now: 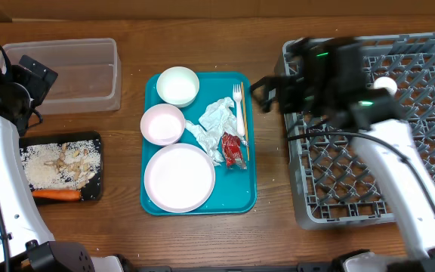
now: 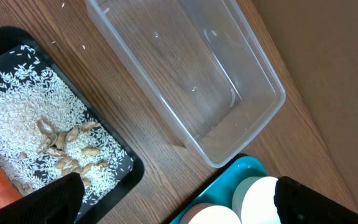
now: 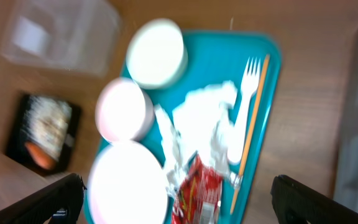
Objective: Sort waste into correct bins and load items into the dishwasher rack
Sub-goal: 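Move the right gripper to the white plate and grasp its edge, then lift the white plate and stand it upright in the dish rack's right side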
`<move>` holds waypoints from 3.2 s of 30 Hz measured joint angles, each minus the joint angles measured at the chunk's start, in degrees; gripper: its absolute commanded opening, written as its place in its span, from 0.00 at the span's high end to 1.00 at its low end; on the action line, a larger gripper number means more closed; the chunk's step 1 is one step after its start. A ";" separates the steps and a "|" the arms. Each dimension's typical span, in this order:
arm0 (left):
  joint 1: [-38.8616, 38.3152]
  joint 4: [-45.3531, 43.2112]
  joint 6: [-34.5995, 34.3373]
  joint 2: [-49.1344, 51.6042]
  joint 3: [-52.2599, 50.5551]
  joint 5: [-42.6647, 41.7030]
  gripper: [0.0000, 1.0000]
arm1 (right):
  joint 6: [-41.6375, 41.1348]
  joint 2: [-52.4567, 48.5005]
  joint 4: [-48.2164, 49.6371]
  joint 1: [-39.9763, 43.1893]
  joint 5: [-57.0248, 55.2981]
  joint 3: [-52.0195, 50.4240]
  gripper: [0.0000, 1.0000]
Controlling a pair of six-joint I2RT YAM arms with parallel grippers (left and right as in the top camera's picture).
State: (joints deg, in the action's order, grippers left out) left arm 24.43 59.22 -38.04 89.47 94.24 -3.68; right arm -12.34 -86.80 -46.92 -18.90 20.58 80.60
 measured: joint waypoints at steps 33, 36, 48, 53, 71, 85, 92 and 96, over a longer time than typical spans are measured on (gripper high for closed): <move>0.00 0.00 0.00 0.00 0.00 -0.02 0.00 | -10.95 -7.74 -4.83 -19.61 -7.28 1.99 0.31; 0.00 0.00 0.00 0.00 0.00 -0.02 0.00 | -15.28 -9.42 -9.84 -22.32 -8.11 1.18 0.32; 0.00 0.02 0.00 0.00 0.00 -0.02 0.00 | -37.92 -18.60 -12.15 -32.41 -16.15 -3.13 0.40; 0.00 0.00 0.00 0.00 0.00 -0.02 0.00 | -45.07 -18.71 -4.76 -33.35 -18.67 -7.26 0.43; 0.00 0.00 -0.02 0.00 0.00 0.00 0.00 | -49.07 -18.84 3.23 -33.29 -18.45 -13.44 0.60; 0.00 0.00 -0.02 0.00 0.00 -0.02 0.00 | -49.16 -18.86 6.67 -33.27 -17.53 -16.13 0.91; 0.00 0.00 -0.02 0.00 0.00 -0.02 0.00 | -47.58 -18.86 1.11 -32.92 -17.70 -13.07 0.96; 0.00 0.00 -0.02 0.00 0.00 -0.02 0.00 | -45.31 -18.86 -3.72 -32.89 -17.64 -8.90 0.96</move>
State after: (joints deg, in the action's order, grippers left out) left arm 24.43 59.22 -38.06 89.47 94.24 -3.70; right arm -57.65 -105.67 -50.63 -51.79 2.94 71.70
